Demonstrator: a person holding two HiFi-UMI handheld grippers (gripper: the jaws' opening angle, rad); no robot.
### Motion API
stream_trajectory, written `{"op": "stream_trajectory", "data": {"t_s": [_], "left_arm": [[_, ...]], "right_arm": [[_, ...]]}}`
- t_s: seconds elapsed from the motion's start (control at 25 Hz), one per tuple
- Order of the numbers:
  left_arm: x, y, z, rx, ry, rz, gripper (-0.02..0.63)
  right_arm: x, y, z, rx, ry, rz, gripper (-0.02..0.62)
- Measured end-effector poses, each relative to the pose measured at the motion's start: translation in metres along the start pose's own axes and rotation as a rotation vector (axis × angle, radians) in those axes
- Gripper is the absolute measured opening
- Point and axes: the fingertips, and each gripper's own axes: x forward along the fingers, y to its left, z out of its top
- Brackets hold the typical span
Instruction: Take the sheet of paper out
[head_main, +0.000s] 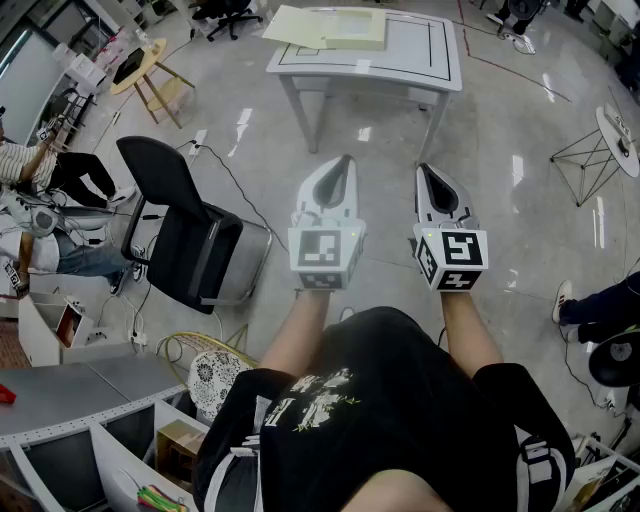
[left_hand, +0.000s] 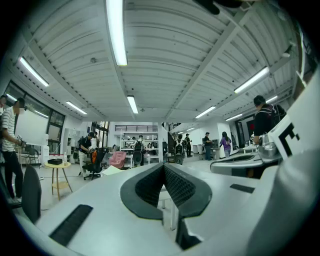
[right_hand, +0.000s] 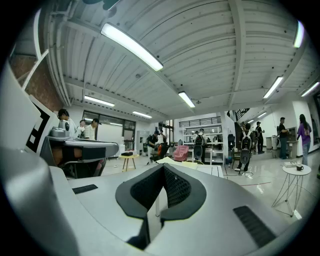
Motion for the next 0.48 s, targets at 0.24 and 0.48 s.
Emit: {"op": "stream_trajectory", "data": {"t_s": [0.24,0.48], "left_arm": [[-0.0002,0.0003,0.0036,-0.012,-0.021,-0.007,0.002],[-0.0049,0.0002,0.0032,-0.018,-0.021,-0.005,0.002]], "right_arm": [[0.0006,0.0032,0.0030,0.011,-0.011,0.019,-0.001],[-0.0018,0.0091,0.0023,0.065,-0.027,0.051,0.000]]}}
